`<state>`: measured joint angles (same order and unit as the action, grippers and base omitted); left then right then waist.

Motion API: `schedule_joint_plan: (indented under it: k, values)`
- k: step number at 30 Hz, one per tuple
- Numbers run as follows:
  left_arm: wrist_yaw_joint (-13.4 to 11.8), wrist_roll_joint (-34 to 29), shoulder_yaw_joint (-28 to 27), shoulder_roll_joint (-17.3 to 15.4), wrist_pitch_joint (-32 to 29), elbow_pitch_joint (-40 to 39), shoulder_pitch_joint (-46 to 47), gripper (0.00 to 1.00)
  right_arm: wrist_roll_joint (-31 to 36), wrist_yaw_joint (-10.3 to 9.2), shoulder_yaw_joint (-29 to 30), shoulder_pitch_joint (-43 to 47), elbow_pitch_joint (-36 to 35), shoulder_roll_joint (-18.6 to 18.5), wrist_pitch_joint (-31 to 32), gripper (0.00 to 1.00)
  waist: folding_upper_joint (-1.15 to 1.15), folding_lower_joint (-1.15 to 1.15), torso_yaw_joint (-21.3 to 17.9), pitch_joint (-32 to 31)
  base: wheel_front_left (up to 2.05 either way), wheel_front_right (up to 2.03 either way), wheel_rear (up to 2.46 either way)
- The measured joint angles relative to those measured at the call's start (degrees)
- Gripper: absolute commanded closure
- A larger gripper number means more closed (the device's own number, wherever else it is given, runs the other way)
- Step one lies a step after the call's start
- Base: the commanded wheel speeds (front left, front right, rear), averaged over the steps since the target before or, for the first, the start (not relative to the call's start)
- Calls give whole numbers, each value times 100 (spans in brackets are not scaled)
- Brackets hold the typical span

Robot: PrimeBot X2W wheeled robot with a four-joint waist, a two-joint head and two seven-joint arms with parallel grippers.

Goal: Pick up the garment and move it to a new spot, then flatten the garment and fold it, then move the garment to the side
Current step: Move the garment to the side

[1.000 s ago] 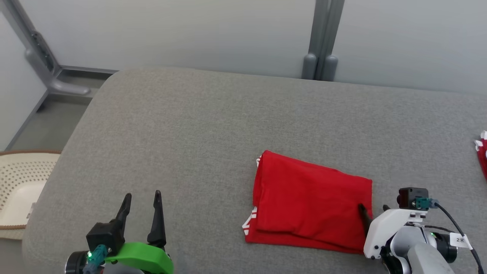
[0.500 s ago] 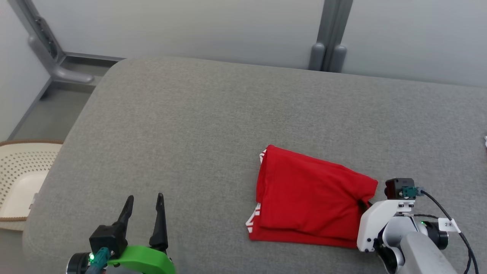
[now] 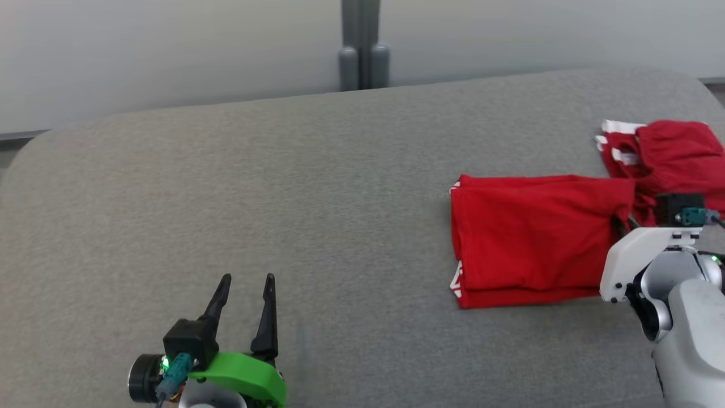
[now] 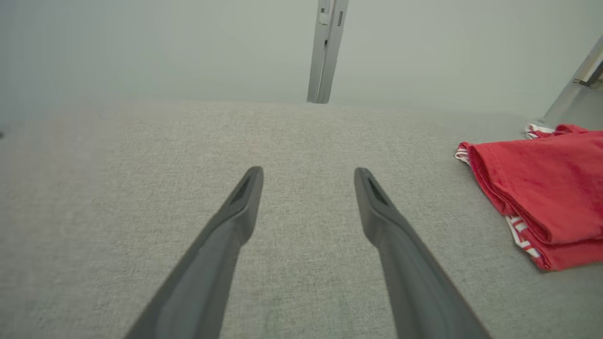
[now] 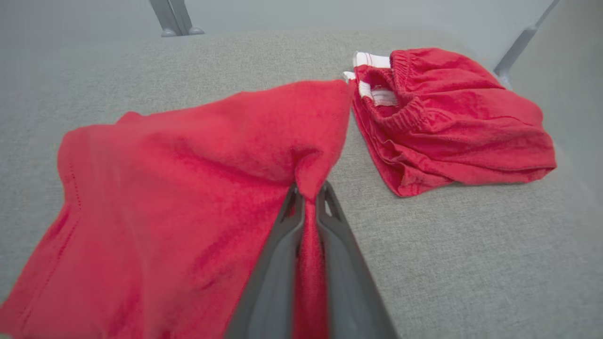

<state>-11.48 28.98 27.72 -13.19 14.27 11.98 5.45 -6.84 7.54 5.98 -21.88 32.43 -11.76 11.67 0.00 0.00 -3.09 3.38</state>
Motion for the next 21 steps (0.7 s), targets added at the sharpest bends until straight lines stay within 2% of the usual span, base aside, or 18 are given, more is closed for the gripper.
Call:
schedule_joint_plan:
  k: [5, 11, 16, 21]
  values:
    - [81, -86, 59, 19, 4, 68, 248, 0, -2, 0, 45, -198, -256, 30, 35, 100, 0, 0, -656, 150, 0, 0, 0]
    - [93, -135, 118, 12, -4, 104, 418, 0, -2, 0, 23, -327, -315, 111, 23, 100, 0, 0, -1228, 381, 0, 0, 0]
    - [88, -147, 119, -24, -15, 103, 471, 0, 25, 0, -49, -460, -289, 90, -25, 100, 0, 0, -1345, 622, 0, 0, 0]
    - [34, -133, 65, -68, -14, 57, 467, 0, 149, 0, -113, -905, -132, -225, 36, 100, 0, 0, -1067, 730, 0, 0, 0]
